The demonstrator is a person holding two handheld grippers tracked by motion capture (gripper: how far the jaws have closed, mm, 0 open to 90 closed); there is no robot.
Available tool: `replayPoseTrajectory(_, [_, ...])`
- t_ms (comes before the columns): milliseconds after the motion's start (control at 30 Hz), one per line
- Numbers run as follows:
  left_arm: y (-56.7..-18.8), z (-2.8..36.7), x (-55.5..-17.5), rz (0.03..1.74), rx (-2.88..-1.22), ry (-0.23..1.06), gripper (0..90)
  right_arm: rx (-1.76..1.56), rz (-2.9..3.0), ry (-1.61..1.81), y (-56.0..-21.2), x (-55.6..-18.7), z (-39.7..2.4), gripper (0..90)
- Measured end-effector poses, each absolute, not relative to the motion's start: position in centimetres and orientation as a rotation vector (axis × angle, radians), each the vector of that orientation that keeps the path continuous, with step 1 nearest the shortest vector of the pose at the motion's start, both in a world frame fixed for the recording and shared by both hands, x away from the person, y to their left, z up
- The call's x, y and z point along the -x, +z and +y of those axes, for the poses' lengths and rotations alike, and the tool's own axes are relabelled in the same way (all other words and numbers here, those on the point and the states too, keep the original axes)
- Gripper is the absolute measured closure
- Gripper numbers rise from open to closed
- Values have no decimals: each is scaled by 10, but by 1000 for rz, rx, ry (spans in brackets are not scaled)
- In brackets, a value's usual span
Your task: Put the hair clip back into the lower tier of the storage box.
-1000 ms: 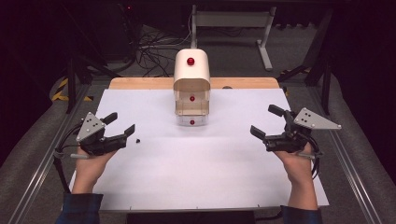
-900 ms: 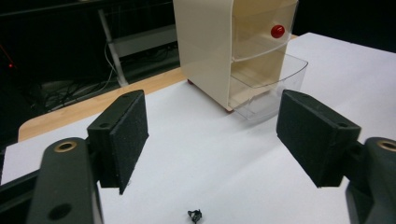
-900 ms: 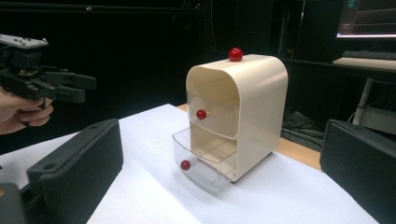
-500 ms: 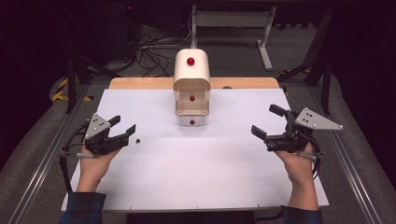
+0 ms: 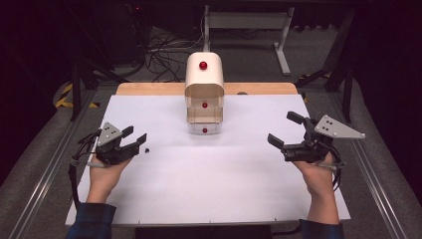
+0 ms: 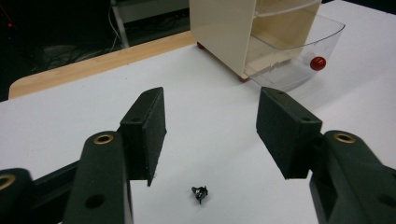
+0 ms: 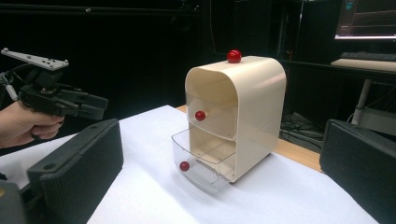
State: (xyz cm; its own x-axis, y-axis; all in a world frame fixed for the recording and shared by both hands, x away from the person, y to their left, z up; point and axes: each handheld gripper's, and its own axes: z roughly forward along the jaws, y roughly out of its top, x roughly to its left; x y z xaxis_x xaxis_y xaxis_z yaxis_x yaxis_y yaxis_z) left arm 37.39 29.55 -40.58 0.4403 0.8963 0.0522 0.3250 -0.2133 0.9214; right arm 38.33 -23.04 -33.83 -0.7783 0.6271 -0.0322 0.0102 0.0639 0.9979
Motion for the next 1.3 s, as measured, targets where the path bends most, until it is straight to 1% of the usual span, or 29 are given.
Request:
replayPoseTrajectory(533, [-419,294,-384,1135,-1777,751,503,-635,1884,1762,-338,-383,-231,2])
replayPoseTrajectory(1100, [-433,288,-394,1191,-1841,731,573,-638,1874,1763,-337,-382,-233,2])
replayPoseTrajectory(1300, [-437,286,-396,1201,-1863,726,584,-635,1874,1763,-337,-382,-233,2])
